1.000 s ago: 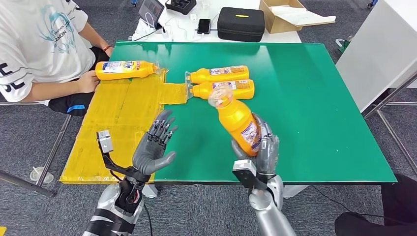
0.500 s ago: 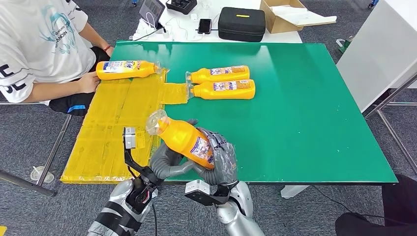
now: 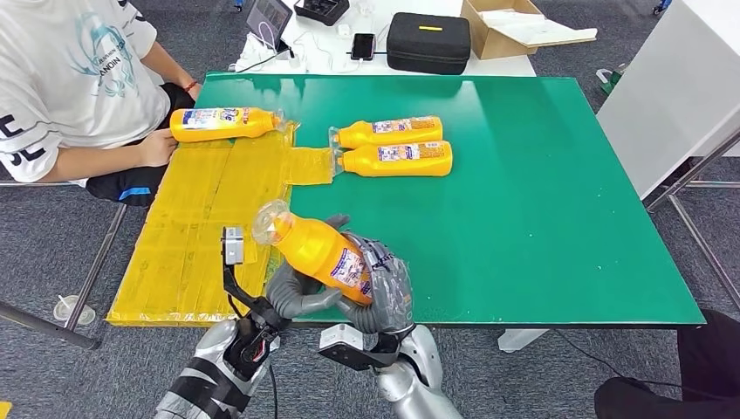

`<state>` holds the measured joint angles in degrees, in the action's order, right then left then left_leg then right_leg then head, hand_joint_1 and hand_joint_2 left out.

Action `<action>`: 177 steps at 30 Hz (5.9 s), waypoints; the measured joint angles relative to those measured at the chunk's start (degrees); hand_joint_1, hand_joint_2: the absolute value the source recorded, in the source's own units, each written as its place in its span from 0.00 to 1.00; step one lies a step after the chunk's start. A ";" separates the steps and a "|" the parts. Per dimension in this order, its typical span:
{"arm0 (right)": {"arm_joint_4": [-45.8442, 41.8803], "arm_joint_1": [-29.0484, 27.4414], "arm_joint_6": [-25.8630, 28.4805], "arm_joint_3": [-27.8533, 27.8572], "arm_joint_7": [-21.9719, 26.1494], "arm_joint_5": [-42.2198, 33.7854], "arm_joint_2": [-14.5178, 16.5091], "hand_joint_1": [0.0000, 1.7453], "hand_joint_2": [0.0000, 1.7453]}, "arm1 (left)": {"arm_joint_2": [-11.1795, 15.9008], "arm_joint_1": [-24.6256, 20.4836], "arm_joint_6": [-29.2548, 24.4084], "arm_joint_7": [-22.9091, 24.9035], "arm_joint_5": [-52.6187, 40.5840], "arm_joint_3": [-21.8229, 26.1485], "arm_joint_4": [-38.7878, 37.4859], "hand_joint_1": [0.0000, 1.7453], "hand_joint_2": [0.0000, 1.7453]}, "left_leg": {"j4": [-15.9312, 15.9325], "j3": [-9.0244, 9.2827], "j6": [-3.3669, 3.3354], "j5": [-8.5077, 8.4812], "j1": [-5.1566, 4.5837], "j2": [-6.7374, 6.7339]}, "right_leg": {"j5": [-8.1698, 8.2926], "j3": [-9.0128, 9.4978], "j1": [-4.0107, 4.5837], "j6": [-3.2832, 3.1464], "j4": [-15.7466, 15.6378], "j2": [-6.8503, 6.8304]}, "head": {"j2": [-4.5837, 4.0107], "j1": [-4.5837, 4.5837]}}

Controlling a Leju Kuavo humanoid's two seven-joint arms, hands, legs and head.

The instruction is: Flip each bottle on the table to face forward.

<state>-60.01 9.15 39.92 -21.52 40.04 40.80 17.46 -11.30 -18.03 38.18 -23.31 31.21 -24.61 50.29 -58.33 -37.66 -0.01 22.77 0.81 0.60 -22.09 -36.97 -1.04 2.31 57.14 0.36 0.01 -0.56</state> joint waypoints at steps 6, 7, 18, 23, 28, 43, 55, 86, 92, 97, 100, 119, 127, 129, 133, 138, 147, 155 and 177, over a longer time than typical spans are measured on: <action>3.92 1.42 0.12 -0.66 0.00 -1.55 0.68 0.99 1.00 | -0.04 0.16 -2.10 -0.31 2.27 -0.03 0.26 0.00 1.00 | 0.00 0.01 0.00 0.00 0.00 0.00 | 0.00 0.00 0.00 0.00 0.00 0.00 | 0.00 0.01; 4.70 1.61 0.12 -0.82 0.00 -1.93 0.70 0.99 1.00 | -0.04 0.32 -2.44 -0.20 2.55 0.01 0.48 0.00 1.00 | 0.00 0.01 0.00 0.00 0.00 0.00 | 0.00 0.00 0.00 0.00 0.00 0.00 | 0.00 0.01; 13.20 4.37 0.19 -3.19 0.00 -5.39 0.88 1.00 1.00 | -0.51 0.98 -6.36 0.32 2.97 2.29 1.77 0.00 1.00 | 0.00 0.01 0.00 0.00 0.00 -0.02 | 0.00 0.00 0.00 0.00 0.00 0.00 | 0.00 0.01; 15.68 5.33 0.21 -4.28 0.00 -6.25 0.96 1.00 1.00 | -0.62 1.40 -6.58 0.41 2.53 3.33 1.78 0.00 1.00 | 0.00 0.01 0.00 -0.01 0.00 -0.01 | 0.00 0.00 0.00 0.00 0.00 0.00 | -0.01 0.01; 16.93 5.76 0.21 -4.91 0.00 -7.24 0.96 1.00 1.00 | -0.78 1.76 -6.94 0.10 2.19 3.97 1.78 0.22 1.00 | 0.00 0.01 0.00 0.00 0.00 -0.01 | 0.00 -0.01 0.00 0.00 0.00 0.00 | -0.01 0.01; 17.65 6.36 0.25 -5.10 0.09 -7.82 0.96 1.00 1.00 | -0.95 2.52 -6.46 -1.54 -0.71 4.60 3.21 1.00 1.00 | 0.00 0.01 0.00 -0.01 0.00 -0.02 | 0.00 -0.01 0.00 0.00 0.00 0.00 | -0.01 0.01; 16.67 6.54 0.29 -0.73 0.30 -2.23 1.36 0.00 0.75 | -1.23 2.63 -6.61 -1.97 -2.08 4.98 4.84 1.00 1.00 | 0.00 0.01 0.00 -0.01 0.00 0.00 | 0.01 0.00 0.00 0.00 0.00 0.00 | 0.00 0.02; -3.08 5.88 0.23 5.64 -0.20 -9.95 1.86 0.00 0.00 | -3.68 -0.82 -52.87 -16.08 -34.64 13.09 13.21 1.00 1.00 | -0.01 0.00 0.00 -0.03 0.00 0.00 | 0.02 0.00 0.00 0.00 0.01 0.00 | -0.01 0.01; -7.47 6.15 0.15 0.80 0.05 -16.08 1.69 0.00 0.00 | -0.15 -8.53 -76.25 -15.52 -72.21 13.21 5.25 1.00 1.00 | 0.00 0.01 0.01 -0.10 0.03 0.07 | 0.03 0.03 0.02 -0.01 0.02 -0.02 | -0.01 0.01; -10.51 6.29 0.12 -2.23 0.08 -19.09 1.43 0.00 0.00 | 1.99 -12.85 -77.26 -13.64 -92.90 15.26 -3.46 1.00 1.00 | -0.01 0.05 0.00 -0.11 0.00 -0.09 | 0.07 -0.01 0.00 -0.01 0.03 0.10 | -0.01 0.02; -11.46 6.29 0.12 -3.22 0.09 -20.10 1.25 0.00 0.00 | 2.69 -14.92 -76.65 -12.28 -94.74 15.75 -8.48 1.00 1.00 | -0.01 0.04 0.00 -0.11 0.00 -0.01 | 0.05 0.00 0.00 -0.01 0.03 0.06 | -0.01 0.03; -12.03 5.21 -0.53 -8.56 0.09 -26.85 -0.62 0.00 0.00 | 10.30 -19.72 -57.02 -9.81 -98.45 11.35 -27.28 1.00 1.00 | -0.01 -0.02 0.01 -0.11 0.02 -0.07 | 0.04 -0.06 0.02 -0.02 0.03 0.04 | -0.01 0.03; -11.21 5.28 -1.64 -9.05 0.08 -27.18 -0.68 0.00 0.00 | 11.30 -19.60 -53.42 -9.56 -98.55 10.58 -29.06 1.00 1.00 | -0.01 -0.02 0.01 -0.11 0.02 -0.06 | 0.03 -0.06 0.02 -0.02 0.03 0.03 | 0.00 0.03; -10.96 5.28 -1.97 -9.15 0.09 -27.18 -0.67 0.00 0.00 | 11.35 -19.34 -52.47 -9.69 -98.53 10.41 -29.34 1.00 1.00 | -0.01 -0.02 0.01 -0.11 0.02 -0.06 | 0.03 -0.06 0.02 -0.02 0.03 0.03 | 0.00 0.02; -10.34 5.27 -2.73 -9.21 0.09 -27.18 -0.64 0.00 0.00 | 11.34 -18.52 -50.61 -10.03 -98.50 9.63 -29.80 0.86 1.00 | -0.01 -0.03 0.01 -0.10 0.02 -0.06 | 0.03 -0.06 0.02 -0.02 0.03 0.03 | -0.01 0.03; -9.41 5.28 -3.26 -9.21 0.08 -27.17 -0.62 0.00 0.00 | 11.29 -18.20 -49.09 -10.69 -98.27 9.42 -29.99 0.74 1.00 | 0.00 -0.02 0.01 -0.10 0.02 -0.05 | 0.03 -0.04 0.01 -0.02 0.03 0.03 | -0.01 0.02; -8.09 5.30 -3.49 -9.21 0.09 -27.16 -0.58 0.00 0.00 | 11.28 -18.12 -47.56 -10.96 -97.91 9.14 -30.15 0.00 1.00 | 0.00 0.01 0.01 -0.11 0.02 -0.02 | 0.03 0.00 0.01 -0.02 0.03 0.01 | 0.00 0.03; -7.10 5.32 -3.94 -9.16 0.08 -27.18 -0.37 0.00 0.00 | 11.26 -18.58 -39.48 -14.53 -92.13 9.47 -30.13 0.00 0.00 | 0.00 0.10 0.01 -0.11 0.01 0.05 | 0.03 0.11 0.01 -0.02 0.03 -0.02 | -0.01 0.02; -5.53 5.86 -2.79 -9.15 0.08 -27.81 -0.31 0.00 0.00 | 11.18 -13.85 -22.61 -16.97 -47.44 8.14 -19.57 0.00 0.00 | 0.01 0.16 -0.01 -0.21 0.02 0.30 | 0.02 0.21 0.02 -0.02 0.02 -0.27 | 0.00 0.02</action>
<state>-65.54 15.01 37.13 -30.67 40.12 12.99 17.15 -0.12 -31.88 15.57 -40.28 -16.23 -16.46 30.72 -58.32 -37.50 -0.02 22.57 0.83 0.90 -22.07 -36.76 -1.02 2.30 57.17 0.09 0.01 -0.54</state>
